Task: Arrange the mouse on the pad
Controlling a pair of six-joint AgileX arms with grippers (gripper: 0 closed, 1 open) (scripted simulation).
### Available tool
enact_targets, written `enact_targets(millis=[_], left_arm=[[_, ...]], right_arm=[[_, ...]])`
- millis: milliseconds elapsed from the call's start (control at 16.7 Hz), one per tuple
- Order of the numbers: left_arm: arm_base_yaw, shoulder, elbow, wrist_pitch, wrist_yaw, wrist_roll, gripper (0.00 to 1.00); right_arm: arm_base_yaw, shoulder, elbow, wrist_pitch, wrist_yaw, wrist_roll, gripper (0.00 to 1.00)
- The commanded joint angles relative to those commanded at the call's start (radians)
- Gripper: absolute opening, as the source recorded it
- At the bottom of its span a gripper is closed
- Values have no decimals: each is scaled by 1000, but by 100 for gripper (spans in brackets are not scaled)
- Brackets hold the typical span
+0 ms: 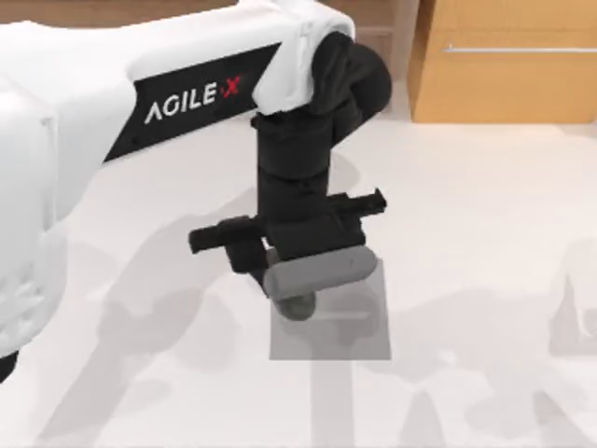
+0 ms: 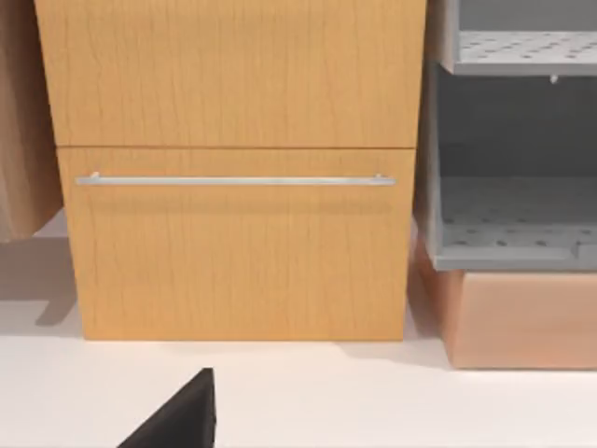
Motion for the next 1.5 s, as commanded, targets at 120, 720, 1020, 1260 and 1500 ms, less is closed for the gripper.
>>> enact_targets(millis=[120, 720, 1020, 1260, 1500], left_arm=[[-23, 8, 15, 33, -13, 97, 0], [-59, 25, 45, 116, -51, 255, 0], [-43, 22, 41, 119, -49, 262, 0], [40, 34, 30, 156, -44, 311, 0], [106, 43, 3, 189, -33, 348, 0]], right_arm=[[0, 0, 0, 0, 0, 0, 100], [0, 0, 0, 0, 0, 0, 100], [0, 0, 0, 0, 0, 0, 100], [0, 0, 0, 0, 0, 0, 100], [0, 0, 0, 0, 0, 0, 100]])
